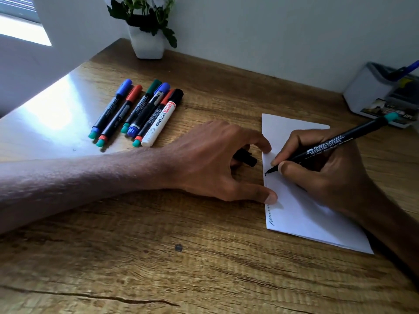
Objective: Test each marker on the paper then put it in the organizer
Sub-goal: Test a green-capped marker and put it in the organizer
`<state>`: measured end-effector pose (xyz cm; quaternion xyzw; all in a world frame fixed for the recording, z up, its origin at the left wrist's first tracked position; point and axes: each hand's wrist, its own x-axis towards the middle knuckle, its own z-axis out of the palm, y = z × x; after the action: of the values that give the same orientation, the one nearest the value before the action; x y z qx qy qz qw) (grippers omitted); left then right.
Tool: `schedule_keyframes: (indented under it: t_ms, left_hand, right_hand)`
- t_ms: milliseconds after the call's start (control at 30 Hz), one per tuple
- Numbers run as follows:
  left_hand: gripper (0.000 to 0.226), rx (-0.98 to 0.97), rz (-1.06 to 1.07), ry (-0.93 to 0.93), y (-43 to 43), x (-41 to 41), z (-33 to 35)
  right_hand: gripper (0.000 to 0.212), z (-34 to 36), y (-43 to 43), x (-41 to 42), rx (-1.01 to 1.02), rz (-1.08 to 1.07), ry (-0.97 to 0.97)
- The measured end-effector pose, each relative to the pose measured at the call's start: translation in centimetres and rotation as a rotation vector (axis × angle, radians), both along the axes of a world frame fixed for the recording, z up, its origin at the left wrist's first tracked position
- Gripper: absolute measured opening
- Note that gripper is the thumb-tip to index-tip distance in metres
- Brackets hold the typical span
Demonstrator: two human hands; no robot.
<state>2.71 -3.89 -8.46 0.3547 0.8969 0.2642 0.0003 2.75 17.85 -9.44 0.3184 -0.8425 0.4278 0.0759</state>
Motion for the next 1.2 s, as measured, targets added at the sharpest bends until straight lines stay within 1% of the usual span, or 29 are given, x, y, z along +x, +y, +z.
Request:
schedule_keyframes:
  t_ms: [100, 200, 367, 867, 1200]
  left_hand:
    - [0.083, 0.001, -0.002, 0.000, -0.05, 0.02, -0.02]
    - [0.083, 0.000, 0.002, -0.001, -0.03, 0.04, 0.02]
    - [0.084, -0.009, 0.008, -0.002, -0.01, 0.08, 0.06]
    - [0.085, -0.014, 0.011, -0.004, -0.10, -0.01, -0.11]
    - [0.083, -0.021, 0.009, 0.002, -0.03, -0.04, -0.19]
  right_hand:
    - [0.014, 0.01, 0.02, -0.02, 0.000, -0.017, 0.007]
    - [0.006, -0.02, 0.05, -0.01, 0.001, -0.027, -0.001]
    - [0.003, 0.01, -0.17, 0.02, 0.000, -0.047, -0.002]
    - [0.005, 0.00, -0.36, 0.05, -0.032, -0.070, -0.039]
    - [0.008, -0.01, -0.36, -0.19, -0.065, -0.131, -0.084]
